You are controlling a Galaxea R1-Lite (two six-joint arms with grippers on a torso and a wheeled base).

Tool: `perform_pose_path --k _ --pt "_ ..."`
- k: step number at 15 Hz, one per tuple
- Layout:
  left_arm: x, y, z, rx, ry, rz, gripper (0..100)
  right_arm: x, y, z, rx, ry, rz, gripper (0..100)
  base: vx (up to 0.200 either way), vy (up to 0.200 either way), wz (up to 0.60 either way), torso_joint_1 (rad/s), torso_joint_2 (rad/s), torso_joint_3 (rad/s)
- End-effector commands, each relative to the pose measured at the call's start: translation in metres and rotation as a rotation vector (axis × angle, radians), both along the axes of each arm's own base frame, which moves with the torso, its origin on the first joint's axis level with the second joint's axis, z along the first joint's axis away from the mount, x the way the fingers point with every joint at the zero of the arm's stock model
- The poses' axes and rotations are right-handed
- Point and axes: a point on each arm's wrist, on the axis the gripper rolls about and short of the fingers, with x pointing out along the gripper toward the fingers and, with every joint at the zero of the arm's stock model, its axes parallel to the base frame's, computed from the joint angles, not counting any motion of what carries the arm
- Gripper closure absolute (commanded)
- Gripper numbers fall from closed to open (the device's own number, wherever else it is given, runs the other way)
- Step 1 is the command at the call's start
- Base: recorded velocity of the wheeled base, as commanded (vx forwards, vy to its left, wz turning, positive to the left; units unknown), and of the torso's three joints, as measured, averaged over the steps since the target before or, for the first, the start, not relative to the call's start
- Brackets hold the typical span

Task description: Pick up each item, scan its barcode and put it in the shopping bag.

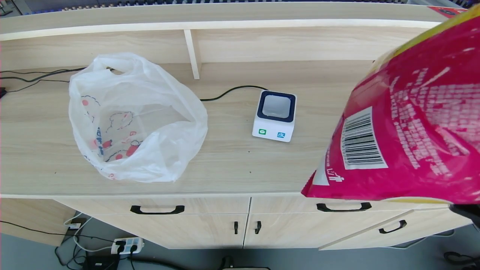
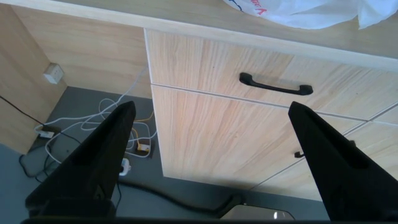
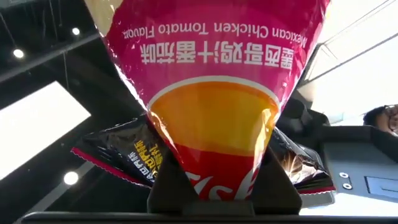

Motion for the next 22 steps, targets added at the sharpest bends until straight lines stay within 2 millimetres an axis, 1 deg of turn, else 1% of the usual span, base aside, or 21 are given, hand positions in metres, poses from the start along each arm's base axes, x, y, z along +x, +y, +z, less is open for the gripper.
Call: perform_pose_path --k 1,2,6,7,9,10,11,14,17,22 --pt "0.000 0.000 0.000 -0.001 0.000 0.000 0 0.003 -0.001 -0.026 -0.024 -0.004 0.011 100 0.000 0.000 0.00 0.000 0.00 0.000" --pt "0.000 0.000 0.000 -0.001 0.000 0.000 0 0.001 -0.002 -0.035 -0.046 0.020 0.017 100 0.000 0.000 0.00 0.000 0.00 0.000" --pt "0.000 0.000 0.000 -0.001 0.000 0.000 0 -0.001 0.002 -0.028 -0.030 0.003 0.063 100 0.000 0.000 0.00 0.000 0.00 0.000" --pt "0.000 0.000 0.000 -0.001 0.000 0.000 0 -0.001 0.005 -0.020 -0.007 -0.015 0.079 100 0.000 0.000 0.00 0.000 0.00 0.000" --pt "0.000 0.000 0.000 -0.001 0.000 0.000 0 -0.001 0.005 -0.018 -0.004 -0.013 0.084 100 0.000 0.000 0.00 0.000 0.00 0.000" --pt "0.000 0.000 0.000 -0.001 0.000 0.000 0 -0.002 0.009 0.000 0.051 -0.032 0.143 100 0.000 0.000 0.00 0.000 0.00 0.000" --pt "0.000 0.000 0.000 -0.001 0.000 0.000 0 -0.003 0.010 0.001 0.055 -0.036 0.152 100 0.000 0.000 0.00 0.000 0.00 0.000" --pt "0.000 0.000 0.000 -0.001 0.000 0.000 0 -0.005 0.008 0.002 0.058 -0.041 0.152 100 0.000 0.000 0.00 0.000 0.00 0.000" --pt "0.000 0.000 0.000 -0.001 0.000 0.000 0 -0.013 0.001 0.001 0.071 -0.057 0.152 100 0.000 0.000 0.00 0.000 0.00 0.000" --pt "0.000 0.000 0.000 -0.001 0.000 0.000 0 -0.014 0.000 0.005 0.081 -0.072 0.154 100 0.000 0.000 0.00 0.000 0.00 0.000"
